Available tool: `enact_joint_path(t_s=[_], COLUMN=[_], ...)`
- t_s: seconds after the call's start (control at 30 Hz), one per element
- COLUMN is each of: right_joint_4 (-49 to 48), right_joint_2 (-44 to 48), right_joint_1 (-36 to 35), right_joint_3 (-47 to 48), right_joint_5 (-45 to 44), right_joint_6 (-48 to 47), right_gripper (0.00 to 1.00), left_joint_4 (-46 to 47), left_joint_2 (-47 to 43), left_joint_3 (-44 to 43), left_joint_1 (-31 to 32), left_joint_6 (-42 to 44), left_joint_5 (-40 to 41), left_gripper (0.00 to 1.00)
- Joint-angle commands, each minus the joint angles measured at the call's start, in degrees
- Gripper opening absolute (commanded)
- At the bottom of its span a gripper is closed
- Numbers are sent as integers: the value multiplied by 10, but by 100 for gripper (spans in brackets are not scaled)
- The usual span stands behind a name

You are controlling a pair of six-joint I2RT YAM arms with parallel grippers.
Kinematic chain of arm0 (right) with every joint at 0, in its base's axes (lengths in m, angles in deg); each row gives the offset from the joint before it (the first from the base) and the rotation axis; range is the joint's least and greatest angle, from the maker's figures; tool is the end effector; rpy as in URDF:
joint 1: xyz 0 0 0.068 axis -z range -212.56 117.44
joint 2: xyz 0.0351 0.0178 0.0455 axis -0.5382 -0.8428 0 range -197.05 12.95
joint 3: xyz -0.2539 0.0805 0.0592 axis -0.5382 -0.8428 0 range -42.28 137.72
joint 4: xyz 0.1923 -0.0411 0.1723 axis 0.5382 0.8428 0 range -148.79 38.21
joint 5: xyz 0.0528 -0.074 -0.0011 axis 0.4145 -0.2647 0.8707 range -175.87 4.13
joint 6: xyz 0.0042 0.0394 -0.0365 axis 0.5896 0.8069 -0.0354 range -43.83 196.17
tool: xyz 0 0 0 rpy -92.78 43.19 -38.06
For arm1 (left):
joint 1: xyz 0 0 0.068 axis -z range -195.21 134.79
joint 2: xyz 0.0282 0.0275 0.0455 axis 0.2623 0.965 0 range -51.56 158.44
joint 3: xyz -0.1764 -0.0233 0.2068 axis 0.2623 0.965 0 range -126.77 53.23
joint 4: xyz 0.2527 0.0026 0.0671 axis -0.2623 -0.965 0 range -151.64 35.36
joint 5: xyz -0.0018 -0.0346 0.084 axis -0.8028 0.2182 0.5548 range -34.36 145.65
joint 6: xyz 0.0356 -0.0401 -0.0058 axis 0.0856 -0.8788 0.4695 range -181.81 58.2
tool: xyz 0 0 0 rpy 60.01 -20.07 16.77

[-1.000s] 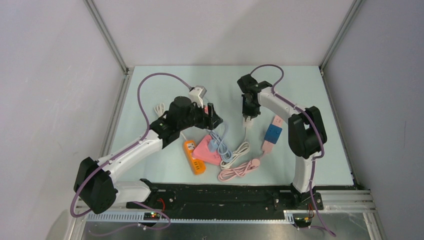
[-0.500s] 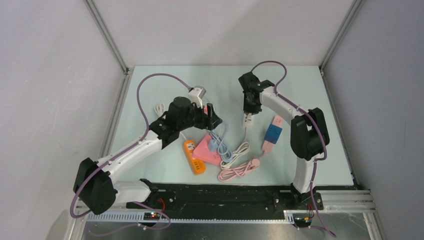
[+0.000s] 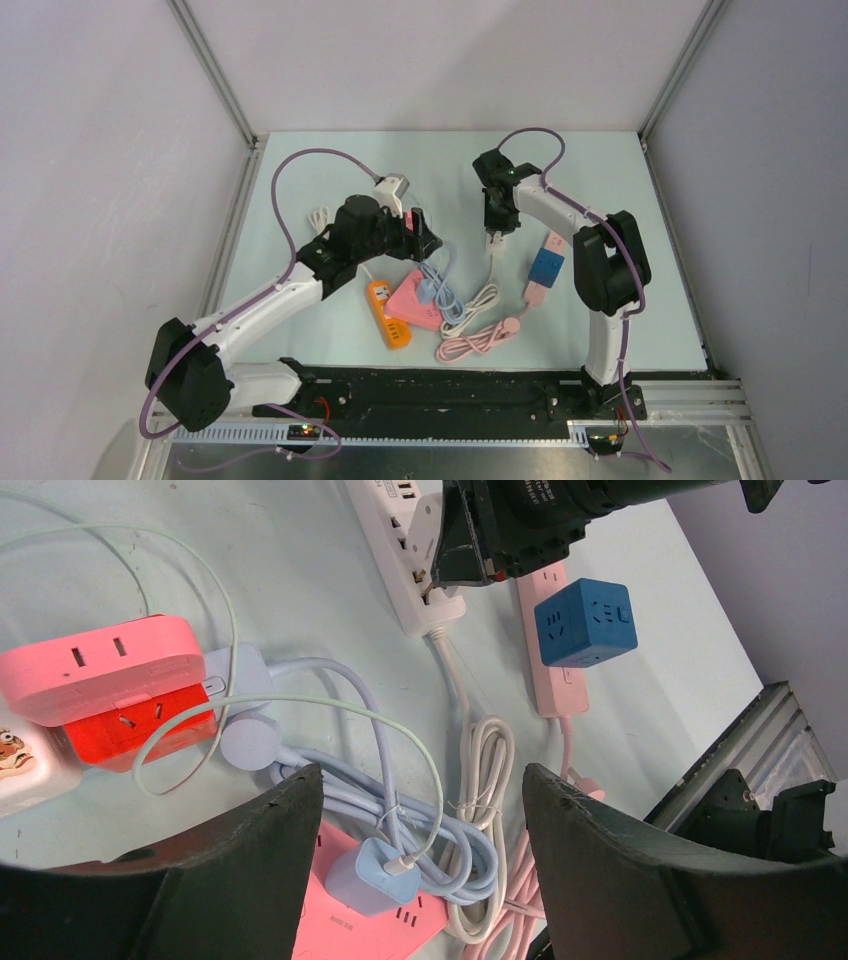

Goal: Insert the plug
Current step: Insert the plug into the socket.

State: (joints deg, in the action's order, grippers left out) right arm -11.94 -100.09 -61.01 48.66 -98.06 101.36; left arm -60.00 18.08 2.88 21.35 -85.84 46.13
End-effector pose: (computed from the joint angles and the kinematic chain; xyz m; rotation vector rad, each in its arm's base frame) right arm 0.3658 0.1897 0.2184 -0.0234 2.7198 -0.0312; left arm 0.2201 -0.1704 0.2912 0.3395 2.0691 -0.8278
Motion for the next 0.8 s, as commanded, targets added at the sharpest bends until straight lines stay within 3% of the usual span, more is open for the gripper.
enact_joint_path(t_s=[0.0, 0.37, 0.77], right_joint_4=[-1, 21, 55], right_joint_2=[-9, -27, -73], right_joint_1=[-5, -39, -55], right_joint_3=[15, 26, 42], right_joint_5=[-10, -46, -74], right_joint_6=[-5, 18, 55], right_gripper=[0, 0, 0], left_joint_4=[9, 7, -14], left_joint_2=[-17, -24, -79], left_joint_3=[1, 4, 4], left_joint_1=[-4, -6, -14], left_joint_6=[0, -2, -4], left_joint_5=[4, 13, 86], left_gripper=[77, 77, 77])
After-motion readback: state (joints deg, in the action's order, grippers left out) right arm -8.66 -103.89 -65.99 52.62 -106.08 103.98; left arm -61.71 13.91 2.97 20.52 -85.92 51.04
